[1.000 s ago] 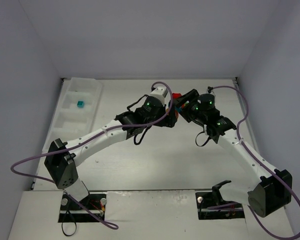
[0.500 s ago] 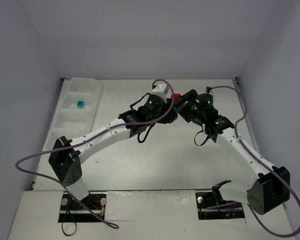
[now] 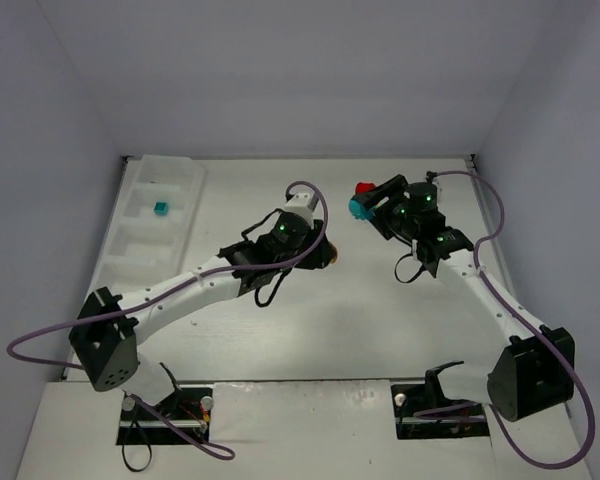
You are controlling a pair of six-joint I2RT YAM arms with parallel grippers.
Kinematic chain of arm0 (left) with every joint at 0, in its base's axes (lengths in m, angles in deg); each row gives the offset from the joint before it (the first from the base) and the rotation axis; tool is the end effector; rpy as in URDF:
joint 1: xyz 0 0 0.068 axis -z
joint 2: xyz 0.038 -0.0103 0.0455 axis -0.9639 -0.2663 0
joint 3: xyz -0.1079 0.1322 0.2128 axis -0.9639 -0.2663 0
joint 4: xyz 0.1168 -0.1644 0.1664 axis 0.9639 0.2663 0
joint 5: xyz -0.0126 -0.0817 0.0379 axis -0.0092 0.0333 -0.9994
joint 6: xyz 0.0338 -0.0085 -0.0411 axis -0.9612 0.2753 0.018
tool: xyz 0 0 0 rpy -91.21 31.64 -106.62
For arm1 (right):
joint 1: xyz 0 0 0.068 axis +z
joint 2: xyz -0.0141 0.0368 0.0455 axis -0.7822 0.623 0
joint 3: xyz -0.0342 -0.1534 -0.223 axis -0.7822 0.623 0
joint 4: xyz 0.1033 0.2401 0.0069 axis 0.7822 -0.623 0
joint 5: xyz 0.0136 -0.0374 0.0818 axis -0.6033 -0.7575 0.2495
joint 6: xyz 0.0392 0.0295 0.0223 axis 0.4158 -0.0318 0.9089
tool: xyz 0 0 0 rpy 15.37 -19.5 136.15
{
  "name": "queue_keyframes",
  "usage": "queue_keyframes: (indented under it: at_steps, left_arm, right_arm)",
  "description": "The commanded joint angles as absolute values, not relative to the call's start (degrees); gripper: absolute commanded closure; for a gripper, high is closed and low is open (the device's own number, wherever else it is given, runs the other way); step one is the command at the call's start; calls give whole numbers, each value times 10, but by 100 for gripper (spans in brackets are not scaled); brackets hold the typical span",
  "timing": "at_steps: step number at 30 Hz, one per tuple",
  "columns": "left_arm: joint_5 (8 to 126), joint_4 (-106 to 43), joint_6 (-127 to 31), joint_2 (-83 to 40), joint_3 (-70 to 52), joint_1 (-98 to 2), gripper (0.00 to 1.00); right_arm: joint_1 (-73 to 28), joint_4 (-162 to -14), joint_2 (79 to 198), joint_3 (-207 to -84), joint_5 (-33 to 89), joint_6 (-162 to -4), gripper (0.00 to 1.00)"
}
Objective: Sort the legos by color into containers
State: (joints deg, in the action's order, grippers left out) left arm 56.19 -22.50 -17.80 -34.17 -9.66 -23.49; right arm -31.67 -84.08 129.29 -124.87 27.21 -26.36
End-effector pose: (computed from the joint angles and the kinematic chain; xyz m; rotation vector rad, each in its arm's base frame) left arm 0.2292 -0.2815 0.3227 0.1345 2.1189 -0.9858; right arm 0.2765 0.1041 0.3271 0.6372 1.8412 1.1197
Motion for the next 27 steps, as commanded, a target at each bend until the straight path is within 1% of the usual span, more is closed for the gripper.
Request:
queue_keyframes:
  at_steps: [1,4,6,9,10,11,13,14,16,17,20,22,23,27]
  left_arm:
    - [565,-228,-173,-277,-125,-232,100]
    - [562,-215,-184,-247,-157,-238,100]
    - [556,-176,-181,-228,-171,-252,100]
    - [554,-99,-169,-181,-183,-331,100]
    - [545,-71,-171,-158,-182,-387,100]
    - [536,-21,-175,-147,-178,-416,100]
    - [501,27,-192,-122,-163,-469,100]
    - [488,73,-199,-117,-156,-519,100]
    - [458,134,-207,-116,-142,-570,100]
    - [457,153,-208,-118,-141,-626,100]
    - [456,176,-220,-113,-151,-721,100]
    - [444,169,-233,-110,-159,-754,100]
    - [448,166,-243,-112,-166,-796,100]
    - [470,165,-260,-153,-172,-874,100]
  right_arm:
    - [-357,-778,1305,-1273,250,-277,100]
    - [-368,-774,1320,-1280,251,-294,100]
    - [-374,-774,1325,-1288,251,-308,100]
    - [-374,-782,1339,-1300,260,-351,100]
    - [-373,-786,1342,-1302,268,-360,100]
    - [-372,-788,1344,-1302,272,-379,100]
    - [-367,-797,1348,-1301,277,-396,100]
    - [-365,-800,1350,-1300,281,-404,100]
    - [-357,-805,1350,-1297,284,-425,100]
    - [-353,-807,1352,-1294,288,-439,100]
    - [-349,-807,1357,-1289,303,-451,99]
    - [-345,-807,1361,-1285,309,-460,99]
    - [-343,-807,1363,-1286,313,-464,99]
    - [-341,-807,1373,-1289,338,-479,99]
